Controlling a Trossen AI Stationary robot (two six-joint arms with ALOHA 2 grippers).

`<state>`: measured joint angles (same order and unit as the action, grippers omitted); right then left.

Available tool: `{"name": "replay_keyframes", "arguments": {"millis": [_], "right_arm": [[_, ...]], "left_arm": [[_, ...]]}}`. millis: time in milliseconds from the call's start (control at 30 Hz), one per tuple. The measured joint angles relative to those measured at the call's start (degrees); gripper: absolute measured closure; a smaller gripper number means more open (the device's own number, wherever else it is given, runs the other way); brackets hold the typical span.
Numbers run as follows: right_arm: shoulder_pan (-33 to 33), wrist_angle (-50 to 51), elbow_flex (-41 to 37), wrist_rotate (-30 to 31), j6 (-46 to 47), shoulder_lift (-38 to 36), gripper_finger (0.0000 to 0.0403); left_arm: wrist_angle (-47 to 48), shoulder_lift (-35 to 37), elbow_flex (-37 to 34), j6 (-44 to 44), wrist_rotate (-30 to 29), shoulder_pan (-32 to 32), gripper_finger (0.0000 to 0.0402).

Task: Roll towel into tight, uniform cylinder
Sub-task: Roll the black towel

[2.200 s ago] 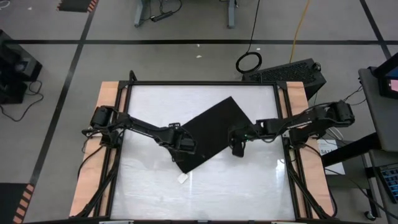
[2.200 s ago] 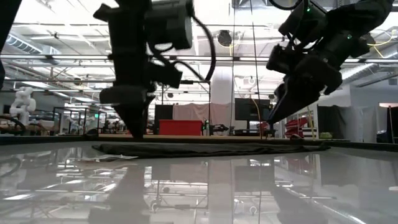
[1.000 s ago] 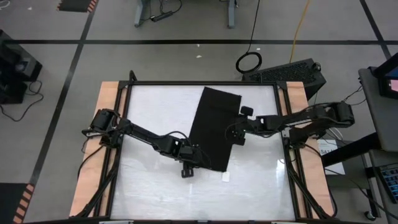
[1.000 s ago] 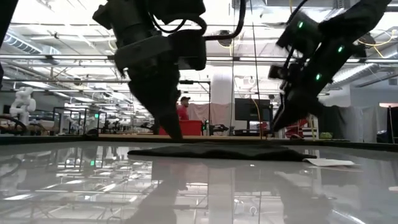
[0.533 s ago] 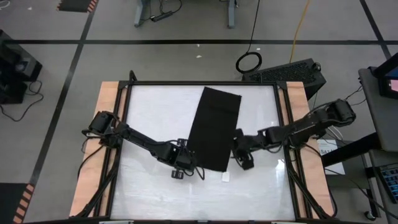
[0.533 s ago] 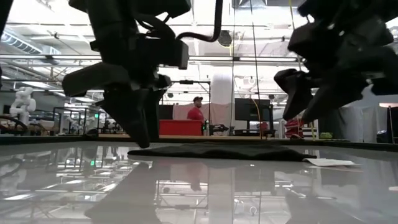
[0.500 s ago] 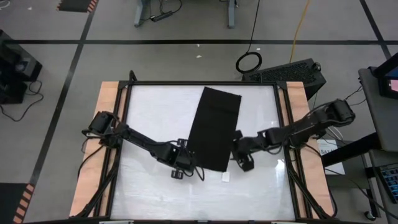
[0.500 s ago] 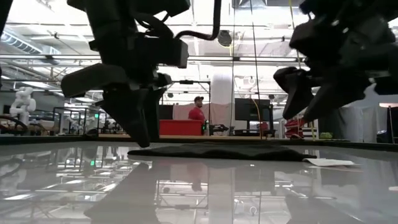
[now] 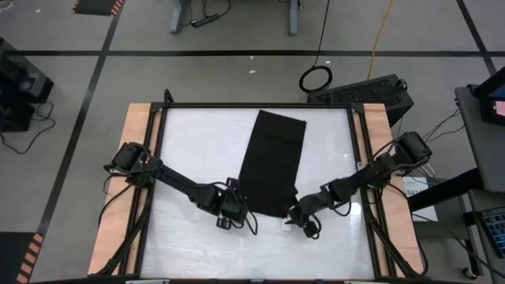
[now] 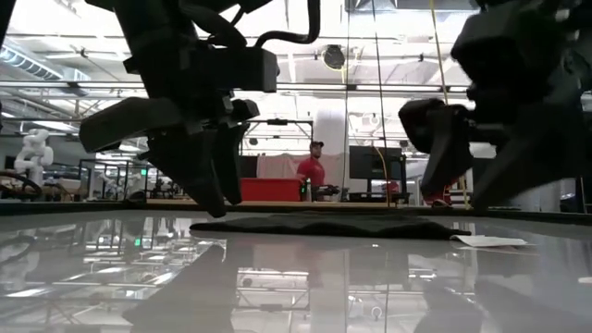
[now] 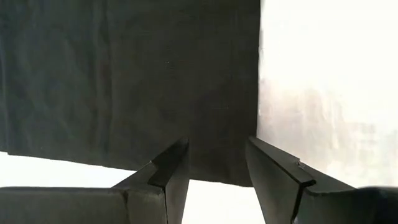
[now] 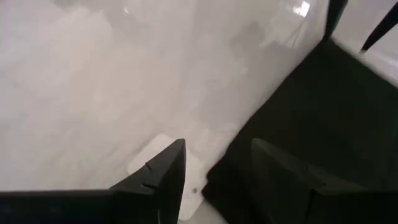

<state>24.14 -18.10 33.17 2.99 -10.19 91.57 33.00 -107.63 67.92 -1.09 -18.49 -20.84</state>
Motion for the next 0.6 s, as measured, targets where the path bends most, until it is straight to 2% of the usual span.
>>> {"name": "replay_keyframes", "arguments": {"millis": [433,600], "right_arm": [[0.0,5.6,3.4,1.2,6.1,5.4,0.0229],[0.7,8.1,3.5,2.4,11.0,6.2,0.0260]], "left_arm": [[-0.3,0.0,0.0,5.9,0.4,0.9,0.0239],[-0.8,0.0,0.0,6.4,0.6,1.0,0.0210]]}}
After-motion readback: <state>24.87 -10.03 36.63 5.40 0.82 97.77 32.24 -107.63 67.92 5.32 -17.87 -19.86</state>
